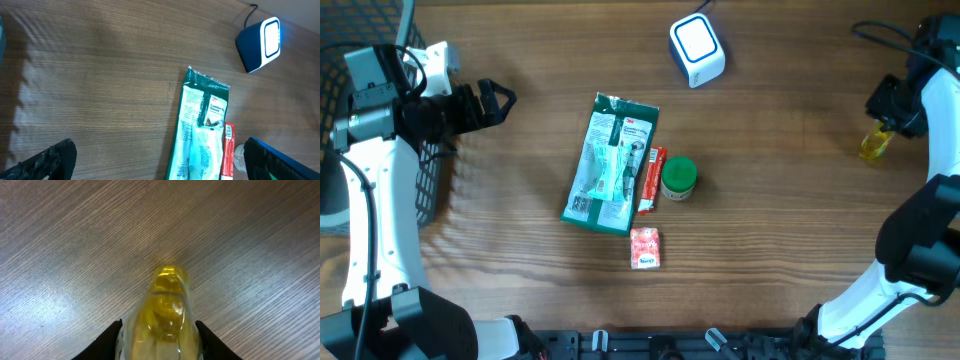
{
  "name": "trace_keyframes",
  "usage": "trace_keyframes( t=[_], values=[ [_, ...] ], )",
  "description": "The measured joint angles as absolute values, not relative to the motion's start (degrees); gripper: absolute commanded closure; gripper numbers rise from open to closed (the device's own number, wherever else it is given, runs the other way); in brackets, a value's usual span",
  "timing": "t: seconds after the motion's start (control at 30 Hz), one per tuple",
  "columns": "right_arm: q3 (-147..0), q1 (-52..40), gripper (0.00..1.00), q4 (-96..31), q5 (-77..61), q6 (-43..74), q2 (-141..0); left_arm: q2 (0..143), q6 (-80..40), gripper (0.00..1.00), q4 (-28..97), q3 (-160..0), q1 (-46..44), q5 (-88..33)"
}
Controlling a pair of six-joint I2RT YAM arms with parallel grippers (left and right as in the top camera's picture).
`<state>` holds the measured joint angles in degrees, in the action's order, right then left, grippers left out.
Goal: Scan the item barcode
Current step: 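Carry the soap bottle to the right side and set it down, then open the right gripper and move it over the green-lidded jar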
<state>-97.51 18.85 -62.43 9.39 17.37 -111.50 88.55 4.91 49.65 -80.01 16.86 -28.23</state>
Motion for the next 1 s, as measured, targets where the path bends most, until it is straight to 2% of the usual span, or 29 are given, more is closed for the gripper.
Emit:
trace_keyframes(
  t=[0.1,0.2,0.37,0.43,0.67,0.73,0.77,0.83,0.93,1.0],
  values=[
    [-97.4,18.8,0.78,-61.7,8.5,17.3,-111.5,88.6,4.9,0.00,49.6,-80.0,16.9,-28.2],
    [-97.4,18.8,0.62,-60.8,4.5,17.3,-111.5,88.6,4.9,0.00,49.6,-80.0,16.9,-28.2],
    [-97.4,18.8,0.51,-60.9,1.9,16.9,-111.5,88.6,4.9,0.00,49.6,-80.0,16.9,-28.2],
    [-97.3,18.8,0.40,-61.2,1.7,16.6,-111.5,88.6,4.9,0.00,49.6,-80.0,16.9,-28.2],
    [-97.3,18.8,0.33,-61.6,1.7,16.6,-111.5,88.6,4.9,0.00,49.6,-80.0,16.9,-28.2],
    [-97.3,18.8,0.53,-62.0,1.7,16.6,-111.5,88.6,4.9,0.00,49.6,-80.0,16.9,-28.2],
    [-97.3,18.8,0.55,-62.3,1.7,16.8,-111.5,88.6,4.9,0.00,49.6,-80.0,16.9,-28.2],
    [-97.3,18.8,0.54,-62.6,2.2,16.6,-111.5,88.6,4.9,0.00,49.6,-80.0,16.9,-28.2],
    [-97.3,18.7,0.42,-62.6,2.9,16.5,-110.7,88.6,4.9,0.00,49.6,-80.0,16.9,-28.2],
    [-98.0,18.3,0.37,-63.0,3.1,16.6,-108.4,88.6,4.9,0.00,49.6,-80.0,16.9,-28.2]
  ],
)
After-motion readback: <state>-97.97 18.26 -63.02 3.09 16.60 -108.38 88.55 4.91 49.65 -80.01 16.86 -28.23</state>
